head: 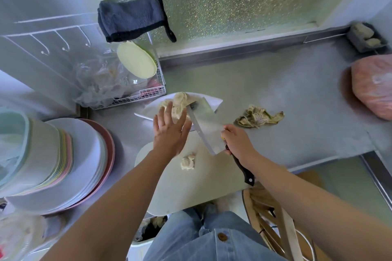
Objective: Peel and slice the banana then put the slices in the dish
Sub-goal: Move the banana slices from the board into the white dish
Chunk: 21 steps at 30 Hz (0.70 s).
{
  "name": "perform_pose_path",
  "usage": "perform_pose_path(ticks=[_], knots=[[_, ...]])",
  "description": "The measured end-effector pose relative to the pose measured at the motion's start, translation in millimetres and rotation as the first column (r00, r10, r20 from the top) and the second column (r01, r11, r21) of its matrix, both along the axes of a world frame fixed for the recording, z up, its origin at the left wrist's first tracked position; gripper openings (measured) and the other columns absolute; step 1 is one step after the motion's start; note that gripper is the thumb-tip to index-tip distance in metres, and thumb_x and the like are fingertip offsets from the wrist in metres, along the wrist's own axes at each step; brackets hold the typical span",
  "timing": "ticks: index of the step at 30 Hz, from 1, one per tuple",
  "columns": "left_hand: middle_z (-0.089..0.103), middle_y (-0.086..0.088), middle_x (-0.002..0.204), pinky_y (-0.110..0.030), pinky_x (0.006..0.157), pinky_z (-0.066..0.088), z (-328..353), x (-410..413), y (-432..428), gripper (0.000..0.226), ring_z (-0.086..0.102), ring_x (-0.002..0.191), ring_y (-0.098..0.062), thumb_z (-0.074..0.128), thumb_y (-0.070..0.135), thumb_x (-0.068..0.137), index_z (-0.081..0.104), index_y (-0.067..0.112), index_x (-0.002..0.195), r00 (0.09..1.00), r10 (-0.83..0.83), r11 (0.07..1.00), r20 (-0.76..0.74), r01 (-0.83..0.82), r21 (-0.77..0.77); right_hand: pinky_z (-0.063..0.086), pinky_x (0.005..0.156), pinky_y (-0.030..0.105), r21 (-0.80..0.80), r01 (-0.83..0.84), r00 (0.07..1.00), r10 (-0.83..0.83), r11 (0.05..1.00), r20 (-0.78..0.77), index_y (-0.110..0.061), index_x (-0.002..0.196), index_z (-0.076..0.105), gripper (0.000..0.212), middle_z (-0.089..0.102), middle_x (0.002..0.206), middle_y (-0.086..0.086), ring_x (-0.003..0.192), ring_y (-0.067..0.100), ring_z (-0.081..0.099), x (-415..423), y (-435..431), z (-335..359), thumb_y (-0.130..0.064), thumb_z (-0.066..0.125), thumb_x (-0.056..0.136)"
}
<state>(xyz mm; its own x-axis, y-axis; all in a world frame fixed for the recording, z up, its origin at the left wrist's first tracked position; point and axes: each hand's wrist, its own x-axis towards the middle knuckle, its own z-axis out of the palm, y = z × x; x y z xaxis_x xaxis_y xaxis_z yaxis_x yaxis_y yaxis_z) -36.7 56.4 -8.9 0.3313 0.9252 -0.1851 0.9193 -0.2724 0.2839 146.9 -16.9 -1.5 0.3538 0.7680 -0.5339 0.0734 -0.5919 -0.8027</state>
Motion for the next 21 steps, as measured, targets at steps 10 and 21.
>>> perform_pose_path(ticks=[10,21], knots=[[0.042,0.000,0.146,-0.033,0.115,0.020,34,-8,37,0.077,0.034,0.136,-0.016,0.012,0.063,0.096,0.048,0.009,0.138,-0.128,0.930,0.348,0.343,0.015,-0.937,0.023,0.055,0.032,0.153,-0.163,0.984,0.148,0.975,0.104,-0.026,0.061,0.045,0.030,0.028,0.051,-0.012,0.050,0.013,0.024,-15,23,10,-0.010,0.042,0.086],[0.028,-0.010,0.156,-0.041,0.121,0.008,38,-27,23,0.085,0.015,0.147,-0.020,0.008,0.065,0.092,0.039,0.004,0.143,-0.215,0.926,0.356,0.311,0.218,-0.909,0.033,0.055,0.032,0.144,-0.223,0.940,0.173,0.964,0.293,-0.012,0.086,0.054,0.015,0.039,0.057,-0.004,0.053,0.015,0.035,-26,29,-1,-0.011,0.041,0.092]])
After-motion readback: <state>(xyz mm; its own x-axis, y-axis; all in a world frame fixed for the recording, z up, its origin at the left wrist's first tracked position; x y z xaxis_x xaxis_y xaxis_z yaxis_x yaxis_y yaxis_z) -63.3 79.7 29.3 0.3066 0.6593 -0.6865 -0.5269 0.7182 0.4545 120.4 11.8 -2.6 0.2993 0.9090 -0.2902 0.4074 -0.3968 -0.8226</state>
